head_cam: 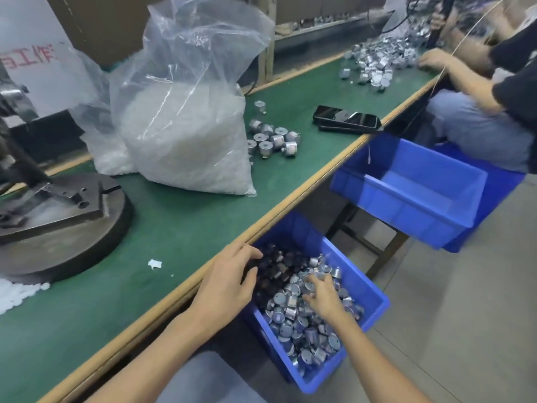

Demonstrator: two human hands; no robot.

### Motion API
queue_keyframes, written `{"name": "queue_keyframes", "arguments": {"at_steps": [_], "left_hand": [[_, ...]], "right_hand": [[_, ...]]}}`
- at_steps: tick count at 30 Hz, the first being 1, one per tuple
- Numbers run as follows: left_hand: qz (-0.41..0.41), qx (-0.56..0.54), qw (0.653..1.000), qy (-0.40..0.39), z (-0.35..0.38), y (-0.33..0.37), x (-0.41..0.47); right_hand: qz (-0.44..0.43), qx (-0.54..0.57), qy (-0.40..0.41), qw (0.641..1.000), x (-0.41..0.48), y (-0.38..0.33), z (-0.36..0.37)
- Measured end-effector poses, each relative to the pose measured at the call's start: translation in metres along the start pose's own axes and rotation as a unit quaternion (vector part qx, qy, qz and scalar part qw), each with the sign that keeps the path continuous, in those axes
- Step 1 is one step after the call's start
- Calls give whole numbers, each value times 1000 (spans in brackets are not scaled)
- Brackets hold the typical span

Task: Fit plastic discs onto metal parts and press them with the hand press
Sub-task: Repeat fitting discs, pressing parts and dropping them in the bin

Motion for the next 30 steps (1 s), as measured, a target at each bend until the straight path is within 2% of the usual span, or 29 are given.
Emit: {"name": "queue_keyframes", "arguments": {"at_steps": [3, 5, 9, 11, 15, 19, 24, 27, 30], "left_hand": [[-1, -14, 1000, 0, -2, -1, 0], [-13, -22, 1000, 10, -7, -3, 2], [-16, -12, 999, 40, -32, -4, 14], [-12, 9, 998, 62, -56, -7, 19], [-11, 55, 992, 109, -123, -20, 17], [-45, 124, 980, 150, -207, -45, 3], [-152, 197, 953, 174, -308, -84, -44], [-202, 270, 925, 173, -366, -98, -82], [-220, 313, 899, 211, -433, -99, -123]], "right_hand": [[10, -16, 107, 994, -1, -9, -32], [4, 62, 187, 980, -6, -32, -63], [-79, 186, 311, 929, -17, -111, -134], [-135, 239, 336, 901, -26, -161, -162], [-265, 306, 315, 858, -54, -268, -181], [-391, 313, 259, 826, -98, -375, -165], [-486, 274, 160, 814, -173, -483, -110], [-559, 263, 95, 781, -232, -539, -82], [-630, 250, 48, 734, -299, -591, -65]]}}
Point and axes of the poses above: each hand's wrist, its own x-axis towards the middle knuckle, its own z-axis out of the palm, y = z × x, the point moved 10 cm from there along x, towards the middle knuckle, and after that the axes turned 12 degrees about y, right-handed, at the moved point
